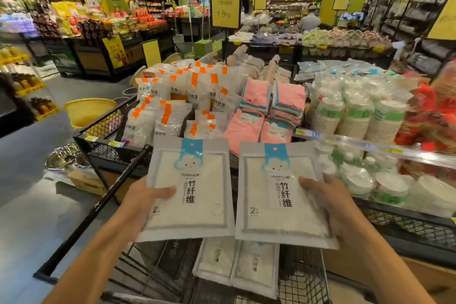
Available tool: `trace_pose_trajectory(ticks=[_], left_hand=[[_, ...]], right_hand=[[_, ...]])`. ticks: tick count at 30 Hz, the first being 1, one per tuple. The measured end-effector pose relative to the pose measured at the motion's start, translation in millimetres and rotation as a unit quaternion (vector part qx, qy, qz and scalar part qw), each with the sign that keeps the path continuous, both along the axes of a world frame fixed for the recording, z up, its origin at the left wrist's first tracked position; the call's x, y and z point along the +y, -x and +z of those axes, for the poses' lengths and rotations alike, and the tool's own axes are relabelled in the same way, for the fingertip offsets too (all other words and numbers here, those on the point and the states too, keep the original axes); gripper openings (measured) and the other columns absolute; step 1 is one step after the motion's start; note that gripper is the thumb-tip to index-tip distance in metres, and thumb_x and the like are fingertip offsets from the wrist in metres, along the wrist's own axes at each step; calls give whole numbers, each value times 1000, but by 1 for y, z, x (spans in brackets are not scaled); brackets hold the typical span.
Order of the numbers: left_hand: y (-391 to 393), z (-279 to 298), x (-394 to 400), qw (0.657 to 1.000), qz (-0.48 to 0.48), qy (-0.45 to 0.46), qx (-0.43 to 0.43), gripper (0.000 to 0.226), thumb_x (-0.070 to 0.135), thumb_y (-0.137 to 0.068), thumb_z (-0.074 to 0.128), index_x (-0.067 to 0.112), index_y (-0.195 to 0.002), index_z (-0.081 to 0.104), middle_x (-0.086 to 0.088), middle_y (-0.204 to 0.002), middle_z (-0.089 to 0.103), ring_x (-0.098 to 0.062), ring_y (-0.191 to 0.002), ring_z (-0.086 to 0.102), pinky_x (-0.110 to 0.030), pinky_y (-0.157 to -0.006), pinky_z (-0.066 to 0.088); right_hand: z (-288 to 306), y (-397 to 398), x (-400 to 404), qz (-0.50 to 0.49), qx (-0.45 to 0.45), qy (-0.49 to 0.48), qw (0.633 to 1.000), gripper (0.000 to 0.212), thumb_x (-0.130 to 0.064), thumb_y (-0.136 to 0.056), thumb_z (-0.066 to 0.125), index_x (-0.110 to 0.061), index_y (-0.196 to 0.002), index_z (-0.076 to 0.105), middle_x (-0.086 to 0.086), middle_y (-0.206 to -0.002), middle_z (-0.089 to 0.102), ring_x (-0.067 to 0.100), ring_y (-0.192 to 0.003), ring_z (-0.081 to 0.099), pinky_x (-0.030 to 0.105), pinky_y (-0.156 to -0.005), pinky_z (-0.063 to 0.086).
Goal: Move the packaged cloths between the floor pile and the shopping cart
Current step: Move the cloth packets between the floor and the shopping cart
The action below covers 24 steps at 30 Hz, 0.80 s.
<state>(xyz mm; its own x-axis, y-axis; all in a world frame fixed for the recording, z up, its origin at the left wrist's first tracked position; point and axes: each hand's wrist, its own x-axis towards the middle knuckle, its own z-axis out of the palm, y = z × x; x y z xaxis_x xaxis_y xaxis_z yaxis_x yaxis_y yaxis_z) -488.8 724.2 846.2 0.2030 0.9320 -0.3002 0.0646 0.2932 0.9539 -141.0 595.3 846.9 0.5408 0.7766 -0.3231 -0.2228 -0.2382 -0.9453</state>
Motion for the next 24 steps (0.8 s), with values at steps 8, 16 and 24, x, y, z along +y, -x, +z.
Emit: trace_pose_trajectory(ticks=[8, 16, 24], left_hand=[[-9, -72, 91, 999, -11, 52, 6, 39, -4, -83, 73, 8, -119, 66, -14, -106, 77, -34, -93, 75, -45, -74, 61], [-23, -188, 144, 994, -51, 94, 23, 41, -4, -81, 73, 13, -117, 65, -7, -106, 78, -28, -94, 76, -52, -80, 61], [-39, -346, 153, 986, -75, 131, 76, 41, -3, -81, 76, 15, -117, 65, -9, -112, 76, -32, -102, 73, -59, -87, 58]], right_hand=[[-69, -1, 68, -46, 13, 16, 999, 23, -8, -97, 68, -7, -120, 69, 17, -105, 79, 39, -98, 76, 59, -92, 59], [-179, 14, 92, -107, 31, 98, 989, 22, -6, -96, 68, -18, -116, 66, 11, -110, 78, 34, -99, 76, 58, -88, 60], [-321, 14, 84, -116, 43, 176, 977, 26, -12, -97, 68, -17, -122, 62, 9, -109, 78, 29, -92, 78, 54, -78, 64]])
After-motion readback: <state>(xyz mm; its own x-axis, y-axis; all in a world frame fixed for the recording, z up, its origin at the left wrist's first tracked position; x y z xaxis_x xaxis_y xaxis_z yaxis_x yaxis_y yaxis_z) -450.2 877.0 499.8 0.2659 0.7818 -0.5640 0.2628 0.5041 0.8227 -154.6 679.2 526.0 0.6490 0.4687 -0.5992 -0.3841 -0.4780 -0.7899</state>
